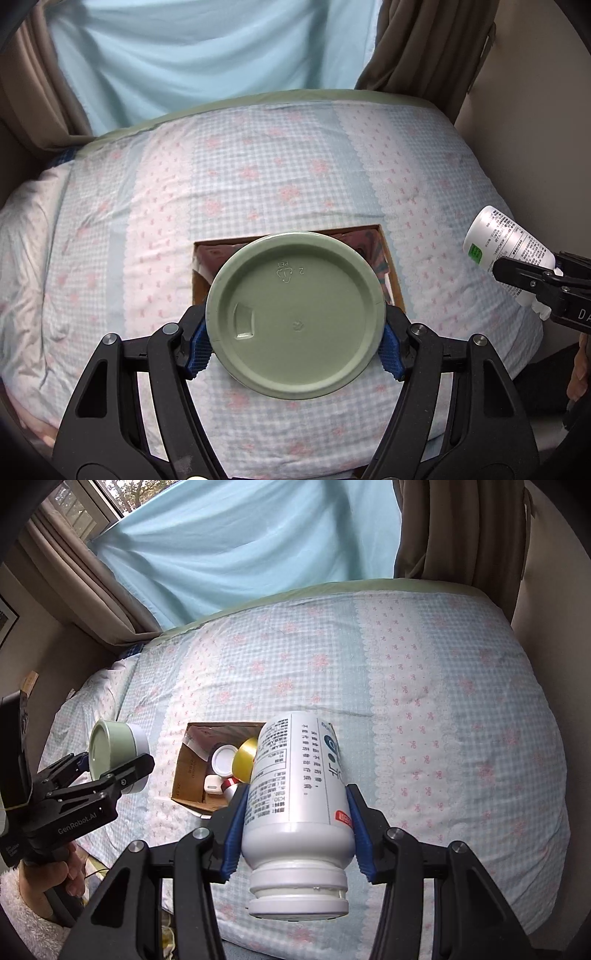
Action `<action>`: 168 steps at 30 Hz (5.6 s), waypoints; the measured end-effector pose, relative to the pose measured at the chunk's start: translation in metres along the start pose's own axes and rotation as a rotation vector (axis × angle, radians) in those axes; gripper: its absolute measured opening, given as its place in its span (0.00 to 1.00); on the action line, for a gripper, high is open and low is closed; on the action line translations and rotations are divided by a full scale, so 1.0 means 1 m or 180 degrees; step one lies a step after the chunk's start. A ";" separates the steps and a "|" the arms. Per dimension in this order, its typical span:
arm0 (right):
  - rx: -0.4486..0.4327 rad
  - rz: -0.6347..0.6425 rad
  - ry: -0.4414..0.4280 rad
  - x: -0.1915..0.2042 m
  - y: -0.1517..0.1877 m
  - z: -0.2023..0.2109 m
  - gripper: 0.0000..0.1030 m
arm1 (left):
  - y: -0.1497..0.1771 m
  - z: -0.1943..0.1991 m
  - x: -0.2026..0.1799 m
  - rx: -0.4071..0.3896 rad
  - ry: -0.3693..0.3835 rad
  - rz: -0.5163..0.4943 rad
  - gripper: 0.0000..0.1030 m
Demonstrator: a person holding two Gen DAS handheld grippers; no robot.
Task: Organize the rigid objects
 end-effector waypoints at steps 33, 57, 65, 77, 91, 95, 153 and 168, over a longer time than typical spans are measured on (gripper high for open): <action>0.1244 -0.0281 0.0551 0.040 0.019 -0.210 0.45 | 0.006 -0.219 0.138 0.1393 0.0208 -0.0147 0.66; 0.1082 -0.0348 0.0476 0.040 0.020 -0.193 1.00 | 0.011 -0.168 0.130 0.1154 0.0364 0.0149 1.00; 0.0824 -0.0348 0.0449 0.049 0.024 -0.145 1.00 | 0.013 -0.111 0.118 0.0878 0.0381 0.0243 1.00; 0.0344 -0.0082 0.0336 0.065 0.014 -0.042 1.00 | 0.011 0.018 0.081 0.0086 0.0351 0.0534 1.00; -0.1273 0.0204 0.0611 0.034 -0.009 0.190 1.00 | 0.002 0.220 -0.050 -0.1585 -0.0188 0.0202 1.00; -0.1550 0.0142 0.0629 0.020 0.005 0.229 1.00 | 0.012 0.251 -0.079 -0.1880 -0.0284 0.0093 1.00; -0.2018 0.0066 0.0836 -0.002 0.037 0.256 1.00 | 0.033 0.258 -0.112 -0.2051 -0.0404 -0.0039 1.00; -0.2051 0.0061 0.0842 0.002 0.039 0.260 1.00 | 0.038 0.266 -0.116 -0.2101 -0.0472 -0.0080 1.00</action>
Point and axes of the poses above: each gripper's, at about its wrist camera, not at the fingertips, and z roughly against the way its jaws point, x to its left, y to its underside, the point moved 5 cm from there along -z, roughly the way its jaws point, and after that the axes turned 9 degrees about y, right-handed, at the moved point
